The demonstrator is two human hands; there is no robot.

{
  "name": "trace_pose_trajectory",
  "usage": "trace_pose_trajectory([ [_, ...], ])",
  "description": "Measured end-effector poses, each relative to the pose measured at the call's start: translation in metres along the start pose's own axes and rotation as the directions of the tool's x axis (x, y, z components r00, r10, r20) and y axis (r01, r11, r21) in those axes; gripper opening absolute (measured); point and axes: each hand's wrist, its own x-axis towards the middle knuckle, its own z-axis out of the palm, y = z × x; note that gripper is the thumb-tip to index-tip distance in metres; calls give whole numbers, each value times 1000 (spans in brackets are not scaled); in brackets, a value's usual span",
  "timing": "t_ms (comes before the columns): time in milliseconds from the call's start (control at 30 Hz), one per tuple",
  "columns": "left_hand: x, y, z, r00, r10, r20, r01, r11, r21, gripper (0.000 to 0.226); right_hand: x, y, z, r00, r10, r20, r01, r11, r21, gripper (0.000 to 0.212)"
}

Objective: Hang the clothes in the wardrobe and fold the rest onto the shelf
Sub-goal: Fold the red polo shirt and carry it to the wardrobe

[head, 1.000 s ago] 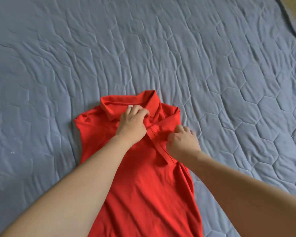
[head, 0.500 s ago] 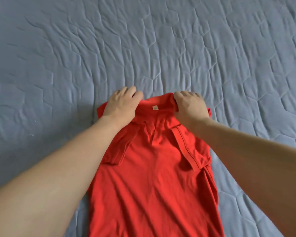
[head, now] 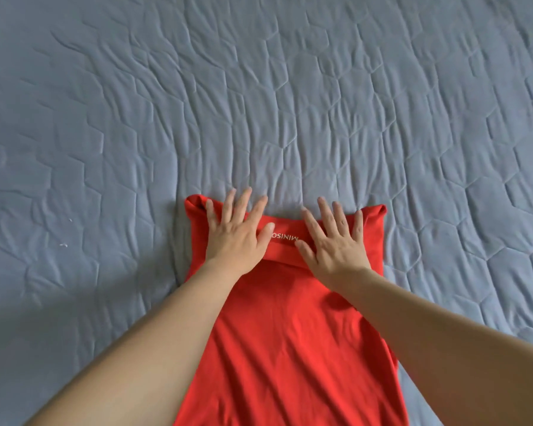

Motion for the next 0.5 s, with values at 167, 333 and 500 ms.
trace_pose_trajectory([
  [167, 7, -21, 51, 969, -239, 68, 246, 960, -130, 81, 22, 39, 42, 974, 228, -5, -228, 973, 21, 82],
  [333, 7, -24, 77, 921, -381, -81, 371, 921, -117, 87, 22, 48, 63, 981, 148, -124, -144, 989, 39, 81],
  [500, 11, -25, 79, 857, -509, -73, 496, 856, -144, 88, 23, 54, 67, 983, 117, -138, -107, 991, 76, 79],
])
